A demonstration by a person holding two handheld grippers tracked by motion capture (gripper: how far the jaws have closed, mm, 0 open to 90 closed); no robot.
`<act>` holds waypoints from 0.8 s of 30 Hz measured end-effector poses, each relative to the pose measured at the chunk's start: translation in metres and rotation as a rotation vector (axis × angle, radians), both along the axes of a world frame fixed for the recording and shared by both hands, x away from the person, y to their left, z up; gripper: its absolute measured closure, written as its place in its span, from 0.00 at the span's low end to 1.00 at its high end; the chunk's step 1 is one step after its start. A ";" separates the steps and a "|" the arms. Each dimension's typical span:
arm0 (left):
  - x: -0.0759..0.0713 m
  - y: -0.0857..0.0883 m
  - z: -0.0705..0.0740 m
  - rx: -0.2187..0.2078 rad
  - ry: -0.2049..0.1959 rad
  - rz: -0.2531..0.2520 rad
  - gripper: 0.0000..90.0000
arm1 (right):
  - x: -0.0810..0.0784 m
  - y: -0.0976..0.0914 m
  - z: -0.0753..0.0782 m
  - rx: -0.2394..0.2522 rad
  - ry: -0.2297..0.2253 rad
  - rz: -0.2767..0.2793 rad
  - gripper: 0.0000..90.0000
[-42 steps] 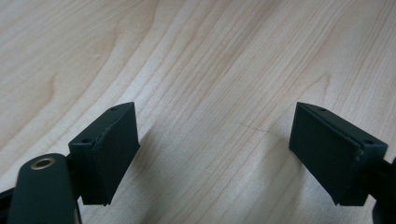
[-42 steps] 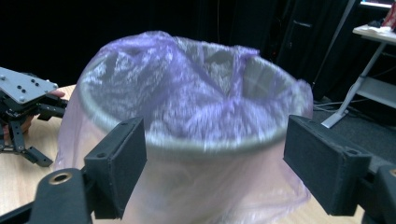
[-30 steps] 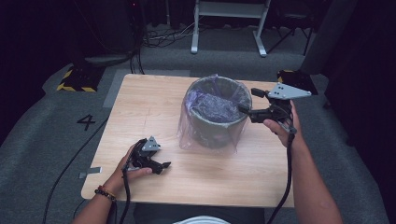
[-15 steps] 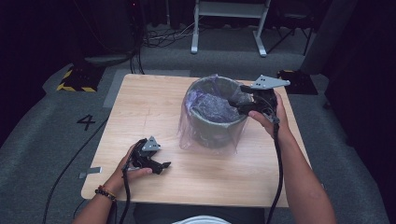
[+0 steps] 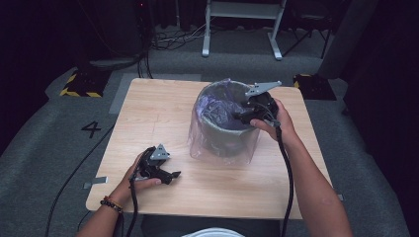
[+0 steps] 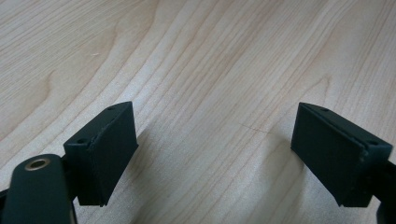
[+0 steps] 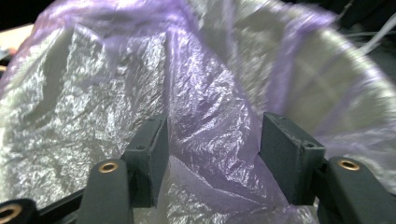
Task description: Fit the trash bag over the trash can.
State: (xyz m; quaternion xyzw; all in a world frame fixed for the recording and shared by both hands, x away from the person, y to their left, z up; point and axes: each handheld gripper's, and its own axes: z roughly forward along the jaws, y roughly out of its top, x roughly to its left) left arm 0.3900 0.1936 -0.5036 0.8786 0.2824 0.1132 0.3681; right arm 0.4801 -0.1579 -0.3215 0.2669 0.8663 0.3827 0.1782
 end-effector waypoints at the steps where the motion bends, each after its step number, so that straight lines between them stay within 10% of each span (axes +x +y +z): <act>1: 0.000 0.000 0.000 0.000 0.000 0.000 0.16 | 0.001 0.000 0.000 0.004 0.012 0.007 0.47; 24: 0.000 0.000 0.000 0.000 0.000 -0.001 0.16 | 0.012 0.021 -0.006 -0.157 0.283 0.082 0.26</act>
